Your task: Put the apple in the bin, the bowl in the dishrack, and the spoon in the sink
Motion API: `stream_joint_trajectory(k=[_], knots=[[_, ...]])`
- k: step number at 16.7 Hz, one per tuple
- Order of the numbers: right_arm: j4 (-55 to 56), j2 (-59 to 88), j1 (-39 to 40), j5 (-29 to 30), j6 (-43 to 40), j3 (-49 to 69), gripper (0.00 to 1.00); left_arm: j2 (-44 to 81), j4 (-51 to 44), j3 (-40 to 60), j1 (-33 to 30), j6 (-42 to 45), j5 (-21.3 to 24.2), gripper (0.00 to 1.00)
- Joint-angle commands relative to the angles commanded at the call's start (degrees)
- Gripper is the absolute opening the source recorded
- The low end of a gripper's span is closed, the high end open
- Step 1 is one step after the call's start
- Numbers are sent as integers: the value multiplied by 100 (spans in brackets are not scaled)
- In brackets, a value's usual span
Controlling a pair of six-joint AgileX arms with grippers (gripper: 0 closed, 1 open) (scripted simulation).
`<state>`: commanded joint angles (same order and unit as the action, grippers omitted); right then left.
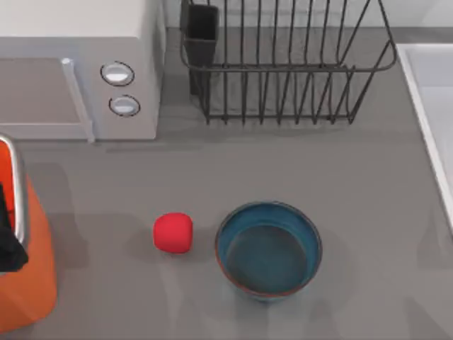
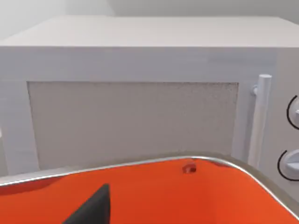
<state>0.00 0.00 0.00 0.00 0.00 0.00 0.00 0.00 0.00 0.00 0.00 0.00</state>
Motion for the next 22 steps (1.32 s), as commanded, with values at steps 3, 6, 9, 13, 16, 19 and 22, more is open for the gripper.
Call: stream_joint_trajectory(k=[3,6,9,13,16,19,22], knots=[[0,0,0,0,0,0,100,54,-36,46,-14,-10,6,100],[0,0,0,0,0,0,100,555,-368,465,-139,-105,54,100],[0,0,0,0,0,0,100,1524,-1004,1269,-376,-288,147,100],[0,0,0,0,0,0,100,3334,-2184,2757,-807,-633,314,100],[0,0,0,0,0,0,100,4951,-3233,4083,-1175,-942,455,100],[0,0,0,0,0,0,100,6662,-4346,5490,-1547,-1272,591,100],[0,0,0,0,0,0,100,8361,-5457,6892,-1899,-1600,714,100]])
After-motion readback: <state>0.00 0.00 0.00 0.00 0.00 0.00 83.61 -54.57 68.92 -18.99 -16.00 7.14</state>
